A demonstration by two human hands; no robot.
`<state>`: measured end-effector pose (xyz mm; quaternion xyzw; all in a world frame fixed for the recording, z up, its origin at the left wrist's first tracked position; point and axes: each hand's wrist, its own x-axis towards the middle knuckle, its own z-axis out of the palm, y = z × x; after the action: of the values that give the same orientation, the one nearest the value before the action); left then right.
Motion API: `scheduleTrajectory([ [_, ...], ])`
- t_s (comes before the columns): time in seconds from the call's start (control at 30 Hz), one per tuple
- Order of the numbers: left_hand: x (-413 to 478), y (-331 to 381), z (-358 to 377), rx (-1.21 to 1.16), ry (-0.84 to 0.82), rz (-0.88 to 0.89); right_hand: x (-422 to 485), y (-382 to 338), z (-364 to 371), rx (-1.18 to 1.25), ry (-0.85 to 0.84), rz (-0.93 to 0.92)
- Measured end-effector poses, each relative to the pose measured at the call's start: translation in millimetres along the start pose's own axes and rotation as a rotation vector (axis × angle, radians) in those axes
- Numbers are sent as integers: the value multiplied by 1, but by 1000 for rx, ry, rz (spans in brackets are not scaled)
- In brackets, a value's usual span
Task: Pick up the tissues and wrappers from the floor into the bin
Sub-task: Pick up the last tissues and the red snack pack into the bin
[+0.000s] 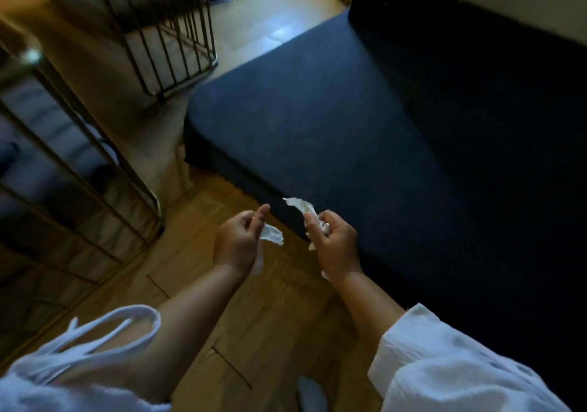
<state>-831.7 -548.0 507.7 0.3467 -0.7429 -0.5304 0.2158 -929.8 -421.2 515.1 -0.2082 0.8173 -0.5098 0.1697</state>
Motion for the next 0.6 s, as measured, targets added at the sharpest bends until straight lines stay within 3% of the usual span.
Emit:
scheduleTrajectory([
  [0.13, -64, 116, -42, 44, -111, 79, -84, -97, -67, 40, 36, 42],
  [0.27, -132, 189, -64, 142, -276, 165, -170, -154, -122, 21, 110, 37],
  [0.4, -189, 226, -59, 125, -432, 160, -236, -177, -169, 28, 224, 57],
  [0.6, -262, 266, -28, 74, -530, 227, -314, -167, -222, 40, 396, 120],
])
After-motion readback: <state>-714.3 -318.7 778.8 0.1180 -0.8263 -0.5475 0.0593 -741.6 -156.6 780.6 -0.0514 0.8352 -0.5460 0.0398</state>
